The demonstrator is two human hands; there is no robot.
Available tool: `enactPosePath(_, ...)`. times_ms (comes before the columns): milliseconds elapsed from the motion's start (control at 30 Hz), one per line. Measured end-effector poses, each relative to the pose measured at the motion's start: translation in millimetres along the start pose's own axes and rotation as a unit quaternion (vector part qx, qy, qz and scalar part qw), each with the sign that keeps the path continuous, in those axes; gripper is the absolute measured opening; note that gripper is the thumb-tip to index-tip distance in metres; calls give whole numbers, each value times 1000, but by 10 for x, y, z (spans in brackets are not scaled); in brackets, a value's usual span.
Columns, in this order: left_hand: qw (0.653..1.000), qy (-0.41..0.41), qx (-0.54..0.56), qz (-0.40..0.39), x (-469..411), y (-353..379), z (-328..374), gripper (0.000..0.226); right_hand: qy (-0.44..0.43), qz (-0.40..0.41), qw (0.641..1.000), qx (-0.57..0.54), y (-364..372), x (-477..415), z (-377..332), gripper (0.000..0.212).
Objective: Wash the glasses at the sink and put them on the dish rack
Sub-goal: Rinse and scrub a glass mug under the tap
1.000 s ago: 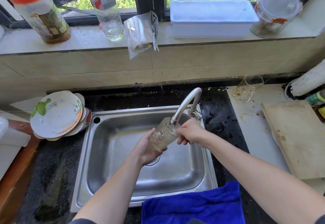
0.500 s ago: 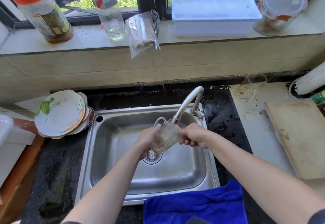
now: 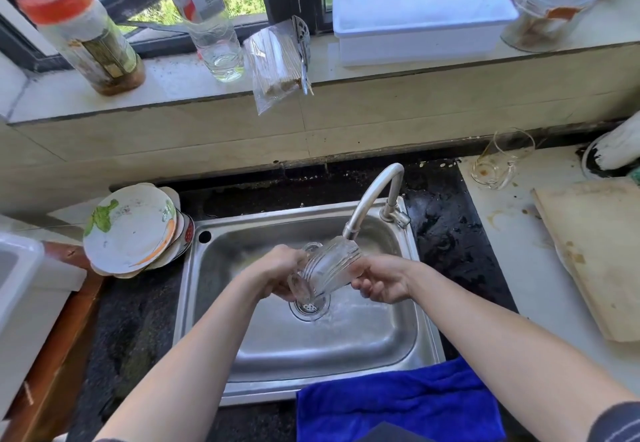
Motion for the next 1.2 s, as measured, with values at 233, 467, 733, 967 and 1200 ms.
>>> enactPosePath(233, 995, 90, -24, 37, -121, -14, 46, 10, -286, 211, 855, 378, 72, 373, -540, 21)
enactPosePath(467, 987, 155, -18, -31, -51, 77, 230, 26, -393, 320, 665, 549, 97, 601, -767, 37)
enactPosePath(733, 979, 201, -8, 38, -149, 192, 151, 29, -521, 372, 516, 569, 94, 701, -486, 9)
enactPosePath(967, 938, 295, -120, 136, -57, 161, 336, 29, -317, 256, 568, 715, 363, 399, -433, 54)
enactPosePath(1200, 925, 318, -122, 167, -58, 117, 302, 26, -305, 256, 515, 760, 339, 450, -475, 58)
Point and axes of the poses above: each hand's wrist, its own x-axis away from the middle knuckle, its own y-axis out of the palm, z = x × y, the point moved 4 cm from there along -x, towards the middle knuckle, and after that the axes turned 4 degrees about -y, right-handed, at the moved point
